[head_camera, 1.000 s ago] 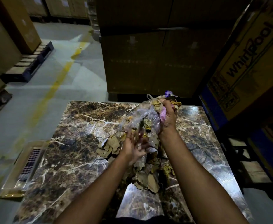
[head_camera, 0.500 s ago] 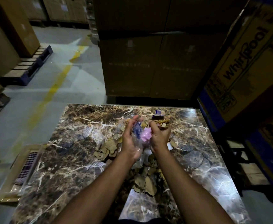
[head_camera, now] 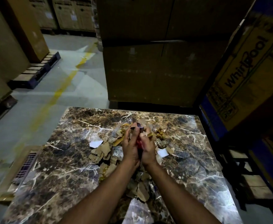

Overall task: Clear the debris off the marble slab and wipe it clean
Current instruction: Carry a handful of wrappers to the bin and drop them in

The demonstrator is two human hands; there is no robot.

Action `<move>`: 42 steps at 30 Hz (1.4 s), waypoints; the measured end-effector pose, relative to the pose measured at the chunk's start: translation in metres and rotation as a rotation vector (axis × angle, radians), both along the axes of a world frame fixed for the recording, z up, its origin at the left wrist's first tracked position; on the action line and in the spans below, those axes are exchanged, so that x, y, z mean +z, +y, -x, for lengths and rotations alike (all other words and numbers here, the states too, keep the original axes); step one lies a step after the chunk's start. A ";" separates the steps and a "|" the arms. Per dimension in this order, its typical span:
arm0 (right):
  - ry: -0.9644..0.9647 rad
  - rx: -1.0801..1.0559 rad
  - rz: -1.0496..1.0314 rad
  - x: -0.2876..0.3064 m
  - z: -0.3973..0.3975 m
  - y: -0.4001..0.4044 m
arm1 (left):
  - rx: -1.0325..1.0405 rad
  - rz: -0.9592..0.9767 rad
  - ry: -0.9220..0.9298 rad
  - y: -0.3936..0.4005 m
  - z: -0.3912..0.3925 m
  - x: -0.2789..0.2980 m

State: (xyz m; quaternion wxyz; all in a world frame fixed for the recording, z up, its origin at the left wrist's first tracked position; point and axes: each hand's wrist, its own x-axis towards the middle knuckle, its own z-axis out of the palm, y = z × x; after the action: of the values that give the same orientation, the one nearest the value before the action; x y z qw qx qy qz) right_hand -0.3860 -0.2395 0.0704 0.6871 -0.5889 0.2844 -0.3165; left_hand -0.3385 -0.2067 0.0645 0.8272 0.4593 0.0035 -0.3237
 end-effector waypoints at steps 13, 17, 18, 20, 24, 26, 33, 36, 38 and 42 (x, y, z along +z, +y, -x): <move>-0.034 0.041 0.059 0.004 -0.016 0.015 | 0.327 -0.131 -0.193 0.033 0.006 0.008; -0.092 0.117 0.111 0.007 -0.027 0.064 | 0.468 -0.104 -0.222 0.081 -0.001 0.015; -0.074 0.151 0.112 0.007 -0.030 0.080 | 0.517 -0.100 -0.220 0.096 -0.001 0.016; -0.041 0.237 0.115 0.009 -0.037 0.118 | 0.622 -0.100 -0.218 0.133 -0.003 0.018; -0.074 0.441 0.120 0.006 -0.042 0.208 | 0.819 -0.114 -0.215 0.222 0.001 0.020; -0.069 0.564 0.110 -0.002 -0.041 0.259 | 0.939 -0.127 -0.192 0.274 0.007 0.021; -0.010 0.967 -0.042 -0.015 -0.003 0.479 | 1.257 -0.253 -0.080 0.492 0.054 -0.015; 0.093 1.054 -0.073 -0.032 0.016 0.545 | 1.372 -0.281 -0.021 0.558 0.076 -0.027; 0.150 1.148 -0.061 -0.049 0.027 0.588 | 1.417 -0.309 0.020 0.596 0.092 -0.043; 0.225 1.273 -0.048 -0.088 0.038 0.644 | 1.511 -0.348 0.115 0.654 0.109 -0.086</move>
State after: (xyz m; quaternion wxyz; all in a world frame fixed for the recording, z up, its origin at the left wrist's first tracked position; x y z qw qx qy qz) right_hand -0.4238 0.4045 -0.0173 0.7194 -0.6564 -0.0433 0.2230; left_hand -0.4471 0.4473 -0.0218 0.7380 0.4380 0.4094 0.3096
